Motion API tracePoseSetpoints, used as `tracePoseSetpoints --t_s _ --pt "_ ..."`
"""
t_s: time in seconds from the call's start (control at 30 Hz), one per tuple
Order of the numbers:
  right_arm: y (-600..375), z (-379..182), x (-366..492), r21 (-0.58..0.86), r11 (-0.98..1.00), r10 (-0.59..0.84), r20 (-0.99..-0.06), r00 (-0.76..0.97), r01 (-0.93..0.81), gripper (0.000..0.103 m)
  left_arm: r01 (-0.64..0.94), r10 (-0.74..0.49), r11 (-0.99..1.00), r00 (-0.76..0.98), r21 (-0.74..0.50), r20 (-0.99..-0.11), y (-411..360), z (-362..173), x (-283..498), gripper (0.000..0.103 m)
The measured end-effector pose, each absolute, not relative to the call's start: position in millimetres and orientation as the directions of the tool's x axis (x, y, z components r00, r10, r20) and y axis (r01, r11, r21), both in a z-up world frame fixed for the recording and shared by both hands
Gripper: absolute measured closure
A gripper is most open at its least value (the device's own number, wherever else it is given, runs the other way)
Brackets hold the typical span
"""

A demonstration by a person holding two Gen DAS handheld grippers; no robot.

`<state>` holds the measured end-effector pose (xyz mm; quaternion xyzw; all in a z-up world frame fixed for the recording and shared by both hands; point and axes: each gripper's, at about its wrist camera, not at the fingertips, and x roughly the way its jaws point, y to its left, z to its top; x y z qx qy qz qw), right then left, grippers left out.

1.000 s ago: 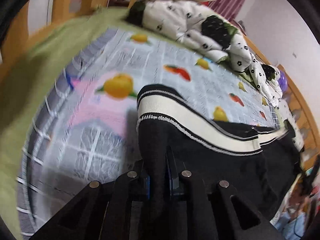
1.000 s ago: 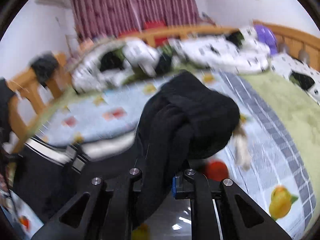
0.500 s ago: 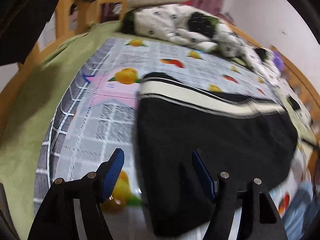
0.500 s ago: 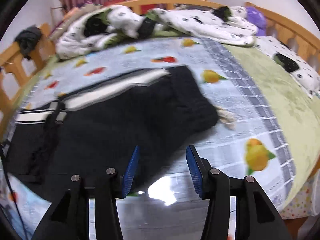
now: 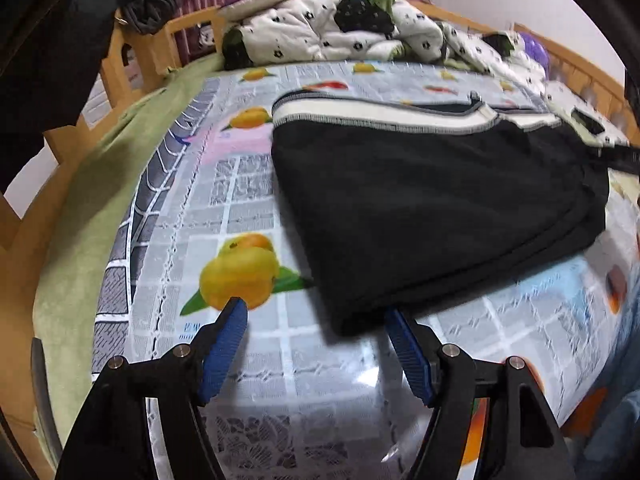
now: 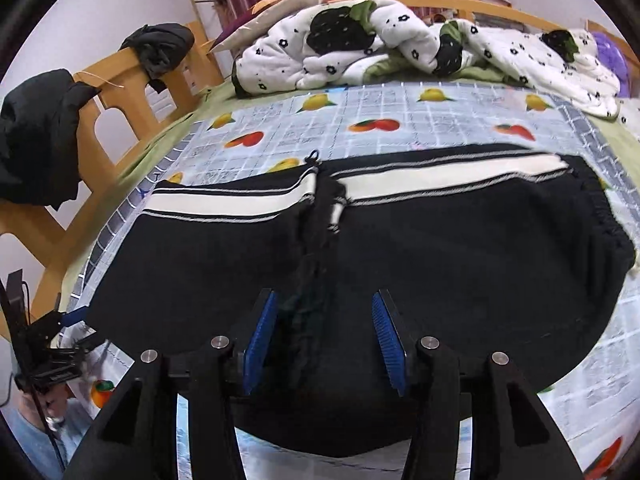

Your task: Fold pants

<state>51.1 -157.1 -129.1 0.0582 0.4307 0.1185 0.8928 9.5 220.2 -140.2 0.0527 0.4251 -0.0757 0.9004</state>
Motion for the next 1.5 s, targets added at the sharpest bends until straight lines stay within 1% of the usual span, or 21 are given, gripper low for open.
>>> tracePoseSetpoints --t_s 0.13,0.27,0.33,0.37,0.4,0.43,0.47,0.5,0.6,0.67,0.77,0.87,0.93,1.0,1.1,1.17,1.23,1.3,1.37,1.47,1.5 --pt "-153 -136 50 0.220 0.965 0.262 -0.760 0.594 -0.144 0.054 0.159 -0.128 0.987 0.689 -0.024 -0.713 209 -130 16 0.034" --pt "-149 -149 68 0.236 0.964 0.261 -0.774 0.577 -0.120 0.054 0.086 -0.073 0.996 0.745 -0.013 -0.663 195 -133 28 0.034" --pt "-146 -162 82 0.238 0.966 0.256 -0.792 0.554 -0.105 0.054 0.076 -0.099 0.995 0.777 -0.064 -0.622 202 -130 21 0.057" --pt "-144 -169 90 0.250 0.964 0.262 -0.804 0.534 -0.096 0.054 0.064 -0.120 0.992 0.787 -0.113 -0.605 212 -129 17 0.076" --pt "-142 -174 96 0.272 0.958 0.280 -0.809 0.516 -0.093 0.054 0.044 -0.127 0.987 0.796 -0.152 -0.593 223 -129 12 0.085" --pt "-139 -180 103 0.305 0.948 0.308 -0.812 0.495 -0.090 0.067 0.028 -0.130 0.983 0.797 -0.180 -0.590 231 -130 10 0.090" --pt "-137 -182 107 0.327 0.940 0.333 -0.804 0.492 -0.100 0.083 -0.013 -0.111 0.980 0.794 -0.199 -0.598 242 -134 7 0.091" --pt "-131 -179 109 0.367 0.920 0.383 -0.783 0.489 -0.133 0.090 -0.052 -0.090 0.976 0.789 -0.211 -0.608 252 -138 7 0.092" --pt "-105 -161 100 0.378 0.893 0.449 -0.709 0.543 -0.245 0.090 -0.100 -0.167 0.932 0.735 -0.349 -0.657 280 -156 9 0.089" --pt "-87 -167 102 0.278 0.923 0.381 -0.762 0.523 -0.267 0.088 -0.107 -0.210 0.911 0.710 -0.398 -0.672 286 -164 13 0.086" --pt "-84 -180 103 0.201 0.935 0.325 -0.814 0.481 -0.292 0.078 -0.081 -0.154 0.952 0.706 -0.295 -0.691 272 -158 12 0.086" --pt "-100 -164 97 0.198 0.941 0.319 -0.786 0.529 -0.273 0.059 -0.048 -0.074 0.987 0.719 -0.155 -0.691 252 -151 14 0.088" --pt "-105 -153 104 0.198 0.945 0.314 -0.767 0.560 -0.259 0.042 -0.029 -0.062 0.993 0.708 -0.117 -0.703 246 -148 20 0.087" --pt "-103 -155 123 0.213 0.944 0.319 -0.777 0.542 -0.251 0.034 -0.029 -0.033 0.997 0.690 -0.073 -0.723 238 -150 29 0.076" --pt "-87 -177 160 0.245 0.944 0.321 -0.829 0.457 -0.219 0.033 -0.012 -0.035 0.998 0.696 -0.060 -0.718 239 -148 28 0.074" --pt "-76 -183 175 0.237 0.950 0.304 -0.857 0.417 -0.205 0.037 -0.009 -0.055 0.996 0.709 -0.086 -0.703 245 -145 22 0.074" --pt "-69 -165 173 0.224 0.936 0.327 -0.836 0.441 -0.270 0.061 -0.027 -0.040 0.996 0.724 -0.086 -0.688 252 -143 15 0.079" --pt "-73 -148 163 0.277 0.907 0.408 -0.769 0.493 -0.318 0.073 -0.043 -0.040 0.994 0.720 -0.102 -0.693 259 -147 12 0.080" --pt "-77 -144 159 0.322 0.886 0.456 -0.739 0.496 -0.334 0.075 -0.057 -0.075 0.985 0.708 -0.162 -0.702 266 -153 10 0.080" --pt "-71 -161 165 0.264 0.908 0.398 -0.786 0.473 -0.325 0.075 -0.065 -0.070 0.985 0.697 -0.161 -0.713 262 -157 9 0.080" --pt "-68 -169 167 0.247 0.915 0.375 -0.815 0.442 -0.319 0.070 -0.065 -0.059 0.987 0.696 -0.144 -0.716 260 -156 8 0.079"
